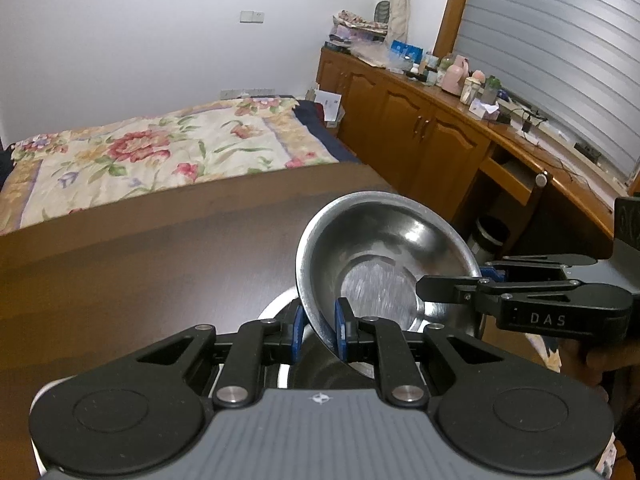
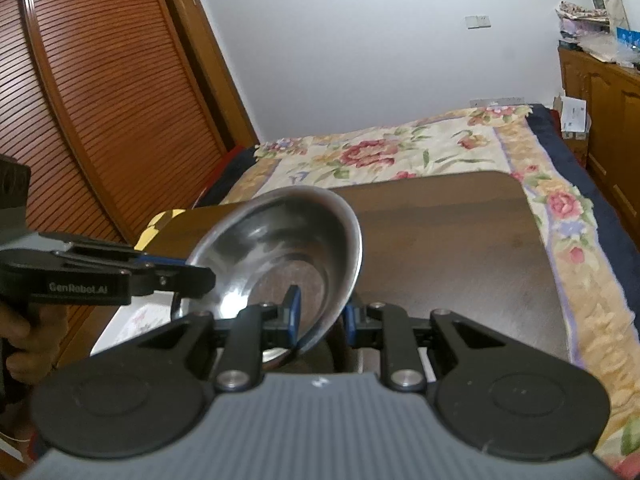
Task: Organize plates and bowls
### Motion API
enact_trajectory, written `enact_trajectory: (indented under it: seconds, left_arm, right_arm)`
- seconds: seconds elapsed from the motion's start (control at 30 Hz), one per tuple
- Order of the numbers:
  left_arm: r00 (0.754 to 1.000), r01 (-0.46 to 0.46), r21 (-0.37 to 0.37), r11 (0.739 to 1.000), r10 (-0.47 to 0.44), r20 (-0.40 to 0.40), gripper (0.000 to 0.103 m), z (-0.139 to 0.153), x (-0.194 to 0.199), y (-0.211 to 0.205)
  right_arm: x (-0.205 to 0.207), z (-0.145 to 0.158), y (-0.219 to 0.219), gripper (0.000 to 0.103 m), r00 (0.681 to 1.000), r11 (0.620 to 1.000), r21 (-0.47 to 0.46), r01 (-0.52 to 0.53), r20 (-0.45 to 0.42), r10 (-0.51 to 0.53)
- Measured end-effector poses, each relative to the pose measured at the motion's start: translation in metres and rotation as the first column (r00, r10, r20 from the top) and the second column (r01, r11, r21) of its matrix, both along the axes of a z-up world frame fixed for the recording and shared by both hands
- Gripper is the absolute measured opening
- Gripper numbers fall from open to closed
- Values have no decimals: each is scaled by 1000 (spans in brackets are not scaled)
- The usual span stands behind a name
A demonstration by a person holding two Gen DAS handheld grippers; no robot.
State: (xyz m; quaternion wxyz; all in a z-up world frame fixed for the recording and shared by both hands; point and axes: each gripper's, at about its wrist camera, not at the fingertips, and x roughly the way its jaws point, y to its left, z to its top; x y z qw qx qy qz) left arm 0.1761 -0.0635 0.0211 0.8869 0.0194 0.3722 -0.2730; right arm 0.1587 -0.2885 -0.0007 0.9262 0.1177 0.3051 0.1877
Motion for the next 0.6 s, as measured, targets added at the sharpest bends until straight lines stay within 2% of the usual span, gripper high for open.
enact_trajectory:
  seconds: [0.3,0.6]
  left_arm:
    - [1000,-15,8,1000,15,-12,18,-22,-16,12]
    - [1000,-26,25,999,26,2,19,-30,-27,16]
  right_arm:
    - [-11,-14,16,24,1000,1000,-8,-9,-27,9]
    - [-20,-18,26,24,1000,999,-32,-20,-18,19]
